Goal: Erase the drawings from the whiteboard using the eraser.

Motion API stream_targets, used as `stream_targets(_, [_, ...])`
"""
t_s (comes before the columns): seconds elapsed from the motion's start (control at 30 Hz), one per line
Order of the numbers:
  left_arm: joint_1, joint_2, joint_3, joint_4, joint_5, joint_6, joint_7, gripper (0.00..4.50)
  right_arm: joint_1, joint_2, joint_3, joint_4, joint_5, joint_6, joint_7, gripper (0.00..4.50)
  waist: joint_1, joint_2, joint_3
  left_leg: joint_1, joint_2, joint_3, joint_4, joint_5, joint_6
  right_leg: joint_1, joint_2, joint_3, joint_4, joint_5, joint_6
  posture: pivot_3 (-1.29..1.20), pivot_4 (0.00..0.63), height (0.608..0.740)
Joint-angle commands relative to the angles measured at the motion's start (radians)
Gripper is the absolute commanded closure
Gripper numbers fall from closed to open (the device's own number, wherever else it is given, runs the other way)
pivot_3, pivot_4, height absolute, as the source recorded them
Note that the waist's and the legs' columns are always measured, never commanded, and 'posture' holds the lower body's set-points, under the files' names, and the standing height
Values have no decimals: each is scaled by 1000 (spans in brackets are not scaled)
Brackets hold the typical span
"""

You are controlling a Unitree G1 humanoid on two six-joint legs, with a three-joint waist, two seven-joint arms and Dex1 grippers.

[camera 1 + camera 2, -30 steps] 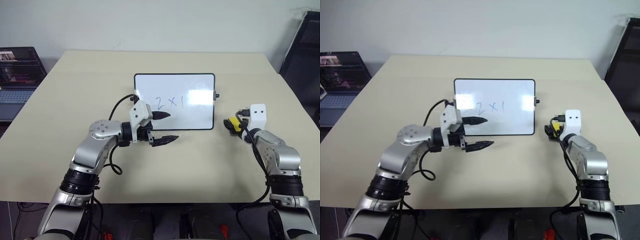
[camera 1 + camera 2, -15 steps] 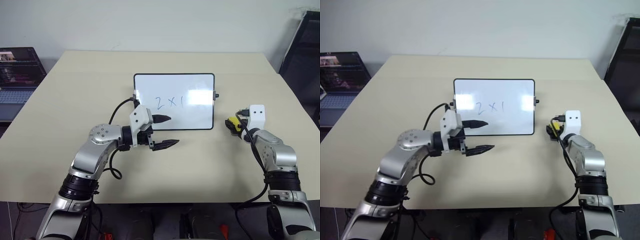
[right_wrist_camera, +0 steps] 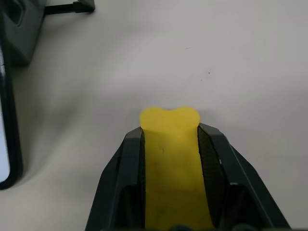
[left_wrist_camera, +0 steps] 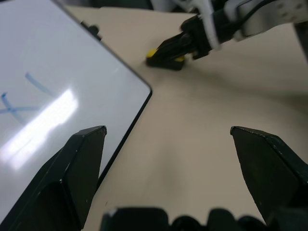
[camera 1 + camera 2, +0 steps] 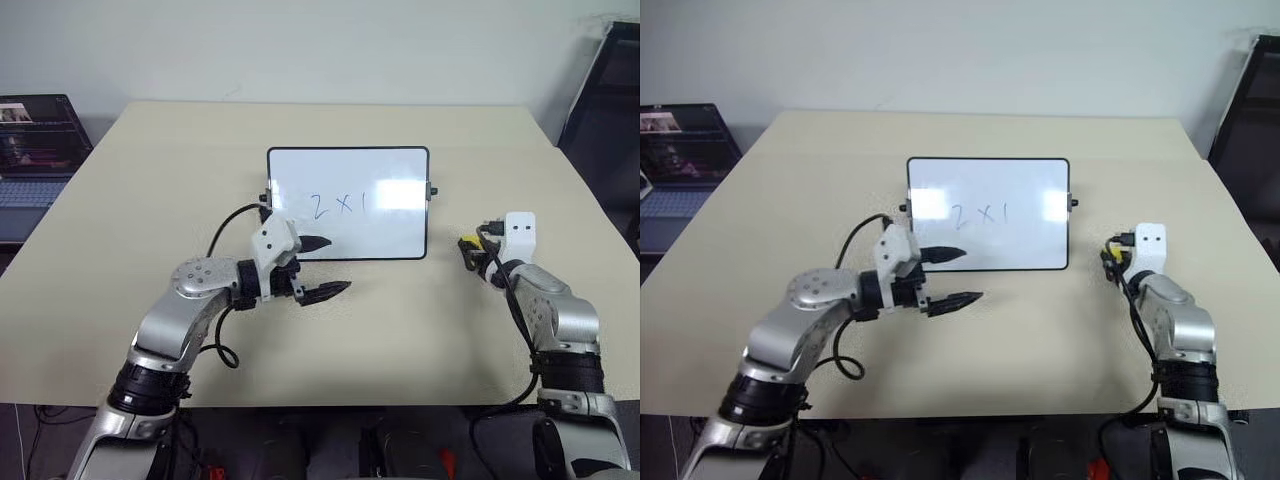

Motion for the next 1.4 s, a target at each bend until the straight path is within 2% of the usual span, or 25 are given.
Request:
stream_targets(0.03, [34,2,60,-73,18,59,109,0,73,-30,36,-213,-13,14,18,3329,1,0,0,0,0,0,0,0,0,0,0,0,0,0,0,0,150,740])
stream_targets(0.23, [50,-7,82,-144,12,154,213,0,197,6,78,-500,5,54,-9,3356,3,0,0,0,0,0,1,0,0,0,0,0,0,0,0,0,150,740])
stream_targets(0.4, [-3,-5,95,-103,23,183,262,0,129,29,200,-552,-42,36,-7,3356,-4,0,0,1,0,0,1,0,0,0,0,0,1,-1,3,0,150,740])
stream_targets(0.53, [-20,10,97,-76,20,190,262,0,-21,67,245,-447,-62,10,-4,3356,-8,0,0,1,0,0,1,0,0,0,0,0,1,0,0,0,150,740])
stream_targets(0.9, [-63,11,73,-45,28,193,250,0,-378,129,389,53,-222,-227,59,3357,-9,0,0,-1,0,0,1,0,0,-2,-1,-1,1,0,0,0,150,740])
stream_targets(1.13, [-68,4,60,-59,35,196,250,0,-447,155,432,234,-290,-305,93,3358,-10,0,0,-1,0,0,0,0,0,-2,-1,-1,1,0,0,0,150,740])
stream_targets(1.4, [-70,2,58,-49,40,184,245,0,-369,107,496,188,-345,-251,208,3363,-10,0,0,-1,0,0,1,0,0,-2,-1,-1,1,0,0,0,150,740])
